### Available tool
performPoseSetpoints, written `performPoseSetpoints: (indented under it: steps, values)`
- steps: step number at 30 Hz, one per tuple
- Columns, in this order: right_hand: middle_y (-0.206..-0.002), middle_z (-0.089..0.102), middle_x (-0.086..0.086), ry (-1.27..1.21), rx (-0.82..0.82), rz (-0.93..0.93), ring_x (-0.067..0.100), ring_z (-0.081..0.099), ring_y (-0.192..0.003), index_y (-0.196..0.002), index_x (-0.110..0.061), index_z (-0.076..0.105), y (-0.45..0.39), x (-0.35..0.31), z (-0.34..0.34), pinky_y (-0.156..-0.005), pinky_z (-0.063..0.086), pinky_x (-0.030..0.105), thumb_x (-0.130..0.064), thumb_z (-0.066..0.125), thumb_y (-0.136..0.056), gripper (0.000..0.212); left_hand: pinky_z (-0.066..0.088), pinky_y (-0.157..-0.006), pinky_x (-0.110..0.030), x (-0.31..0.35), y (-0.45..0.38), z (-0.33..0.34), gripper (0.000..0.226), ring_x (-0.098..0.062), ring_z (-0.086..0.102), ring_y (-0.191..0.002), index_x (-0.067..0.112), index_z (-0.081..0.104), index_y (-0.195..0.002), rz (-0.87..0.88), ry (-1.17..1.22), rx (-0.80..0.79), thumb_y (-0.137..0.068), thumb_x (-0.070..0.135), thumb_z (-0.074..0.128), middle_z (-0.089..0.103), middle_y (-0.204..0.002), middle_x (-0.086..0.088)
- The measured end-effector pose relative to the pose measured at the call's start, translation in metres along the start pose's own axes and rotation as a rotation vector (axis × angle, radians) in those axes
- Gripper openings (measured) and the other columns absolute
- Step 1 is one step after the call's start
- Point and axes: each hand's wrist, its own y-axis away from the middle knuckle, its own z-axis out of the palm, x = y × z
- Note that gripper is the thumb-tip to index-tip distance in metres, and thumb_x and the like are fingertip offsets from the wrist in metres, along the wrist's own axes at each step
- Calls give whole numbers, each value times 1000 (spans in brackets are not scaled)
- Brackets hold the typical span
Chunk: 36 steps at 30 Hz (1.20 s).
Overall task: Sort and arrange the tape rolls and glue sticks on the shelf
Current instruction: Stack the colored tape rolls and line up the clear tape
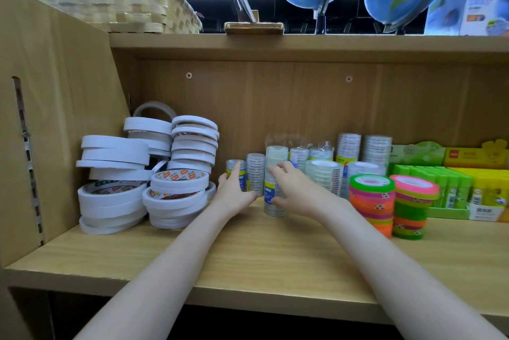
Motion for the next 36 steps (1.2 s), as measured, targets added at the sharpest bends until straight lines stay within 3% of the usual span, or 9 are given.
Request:
performPoseSetpoints:
  steps: [7,12,15,18,21,26,28,33,36]
  values:
    - [-135,30,13,56,54,20,29,37,-123,-134,-9,36,0,8,-1,-96,38,35,-11,58,-88,51,32,-102,-28,3,5,-2,86,-22,36,-128,27,11,-149,31,34,-89,-82,11,62,17,-143,-12]
    - [-133,30,13,94,83,5,28,36,-119,-135,-9,35,0,9,0,-93,38,34,-9,57,-87,53,29,-92,-19,8,5,5,79,-20,37,-124,23,16,-149,41,86,-38,-83,10,59,23,-137,-13]
    - [-133,31,13,83,76,9,29,38,-118,-134,-8,35,-1,8,1,-92,41,35,-8,57,-87,52,36,-102,-29,7,5,3,70,-22,43,-121,21,27,-144,58,157,-10,-84,11,59,40,-126,-7]
    - [-129,36,11,13,76,8,27,46,-112,-133,-9,38,0,7,-2,-89,42,32,-8,60,-86,52,36,-93,-26,5,13,-4,65,-14,44,-116,14,25,-144,41,195,7,-88,10,58,47,-119,0]
    - [-127,37,5,-140,79,-14,21,48,-111,-135,-15,40,5,4,-7,-86,38,25,-13,66,-83,58,34,-97,-27,3,23,-7,65,-23,40,-128,8,21,-145,-7,21,4,-90,17,55,40,-142,-10]
    - [-124,44,6,-237,55,-161,18,53,-98,-127,-11,50,-7,-13,-5,-93,44,29,-11,72,-78,54,34,-100,-29,-5,47,-4,52,-25,41,-127,8,35,-136,71,-260,-36,-89,22,53,43,-138,-13]
    - [-125,47,8,-182,65,-214,18,51,-100,-125,-8,52,-19,-21,-1,-91,40,21,-11,71,-79,50,36,-101,-33,-10,52,-6,47,-24,42,-124,8,40,-130,94,-262,-13,-87,23,53,46,-133,-12]
    - [-134,43,3,79,214,-198,25,34,-120,-133,-15,41,-42,-34,12,-98,30,36,-25,63,-86,53,20,-112,-32,-11,51,-8,64,-27,13,-143,4,24,-143,46,-353,-10,-90,27,51,8,-154,-18]
    - [-135,41,3,142,338,-130,25,33,-124,-134,-16,38,-43,-24,14,-100,25,35,-21,56,-88,49,20,-112,-30,-6,48,-7,65,-29,14,-143,5,21,-145,44,-384,-65,-91,28,49,-9,-154,-22]
